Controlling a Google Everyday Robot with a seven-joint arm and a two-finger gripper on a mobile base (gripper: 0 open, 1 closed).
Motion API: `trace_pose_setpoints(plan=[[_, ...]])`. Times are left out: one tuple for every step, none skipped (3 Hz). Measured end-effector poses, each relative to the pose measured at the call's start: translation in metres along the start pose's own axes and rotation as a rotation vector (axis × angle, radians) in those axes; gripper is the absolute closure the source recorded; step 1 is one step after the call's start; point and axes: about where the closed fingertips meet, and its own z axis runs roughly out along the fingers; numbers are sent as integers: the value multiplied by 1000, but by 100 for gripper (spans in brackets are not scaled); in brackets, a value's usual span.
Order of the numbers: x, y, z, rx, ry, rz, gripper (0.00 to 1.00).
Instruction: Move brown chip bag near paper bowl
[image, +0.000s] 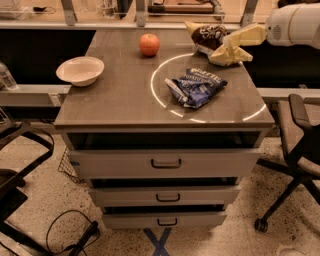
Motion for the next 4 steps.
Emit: trace_pose_setpoints(plan=[[9, -40, 34, 23, 2, 87, 0], [21, -57, 58, 25, 10, 150, 0], [32, -58, 77, 17, 30, 188, 0], [40, -66, 94, 31, 47, 218, 0]])
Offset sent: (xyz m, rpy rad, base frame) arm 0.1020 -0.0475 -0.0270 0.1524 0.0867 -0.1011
